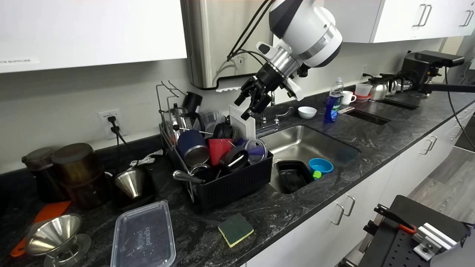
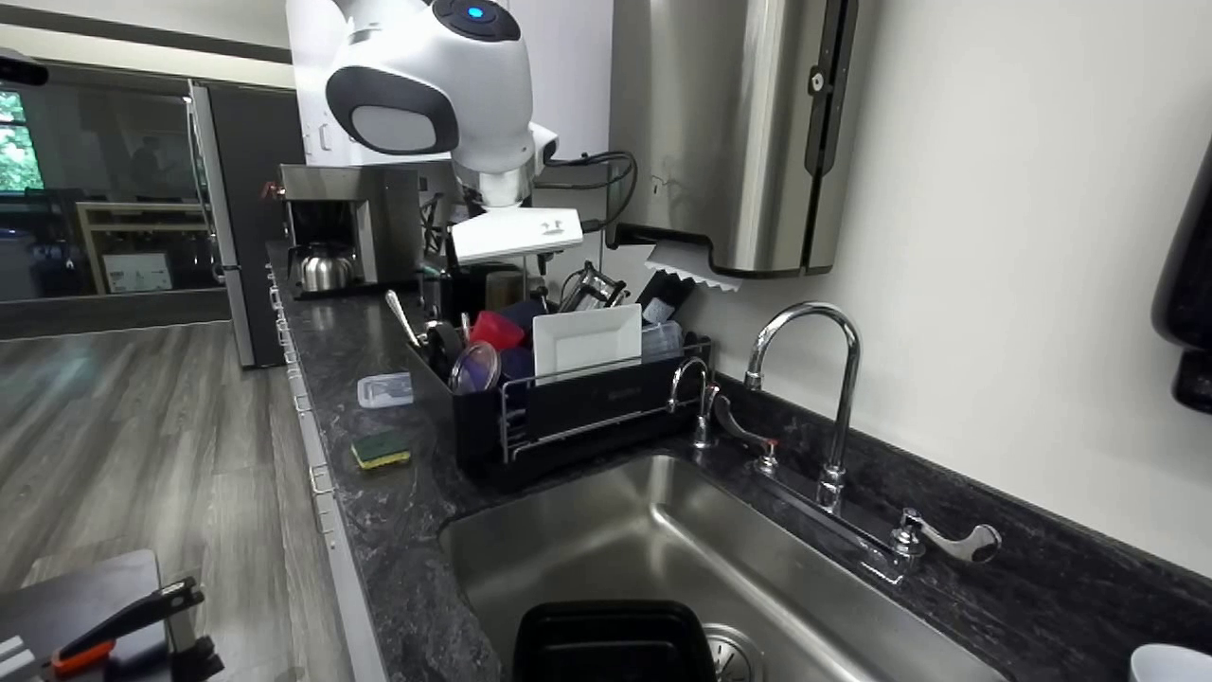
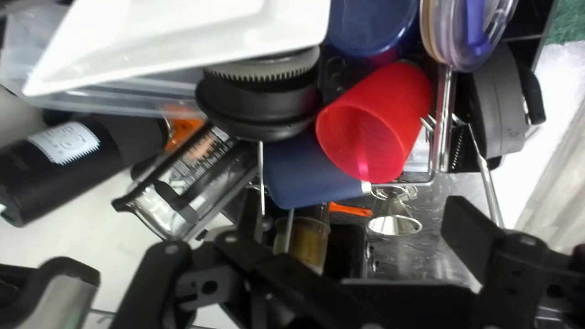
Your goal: Put the knife in the sink on the dish rack
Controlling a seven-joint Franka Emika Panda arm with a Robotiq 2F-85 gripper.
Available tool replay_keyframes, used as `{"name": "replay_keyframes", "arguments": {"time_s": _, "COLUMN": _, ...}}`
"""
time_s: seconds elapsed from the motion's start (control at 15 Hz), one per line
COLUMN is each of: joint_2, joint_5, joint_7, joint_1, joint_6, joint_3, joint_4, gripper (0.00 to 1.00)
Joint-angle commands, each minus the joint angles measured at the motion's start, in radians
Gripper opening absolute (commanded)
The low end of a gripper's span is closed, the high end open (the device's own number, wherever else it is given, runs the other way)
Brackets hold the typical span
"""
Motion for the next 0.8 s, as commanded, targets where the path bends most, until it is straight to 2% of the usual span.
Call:
{"name": "replay_keyframes", "arguments": {"time_s": 0.0, "joint_2": -0.038, "joint_5": -0.078, "joint_7": 0.176, "joint_1": -0.019, "joint_6": 0.106, "joint_3": -0.008, "joint_4": -0.058, "gripper": 1.00}}
{"name": "replay_keyframes", "arguments": {"time_s": 0.33, "joint_2": -0.070, "joint_5": -0.230, "joint_7": 0.459, "joint_1": -0.063, "joint_6": 0.306, "joint_3": -0.045, "joint_4": -0.150, "gripper": 1.00}}
{"name": "replay_keyframes", "arguments": {"time_s": 0.53, "joint_2": -0.084, "joint_5": -0.391, "joint_7": 0.675, "joint_1": -0.113, "joint_6": 0.410, "joint_3": -0.064, "joint_4": -0.219, "gripper": 1.00}}
{"name": "replay_keyframes", "arguments": {"time_s": 0.73, "joint_2": -0.104, "joint_5": -0.573, "joint_7": 0.874, "joint_1": -0.194, "joint_6": 0.464, "joint_3": -0.078, "joint_4": -0.287, "gripper": 1.00}}
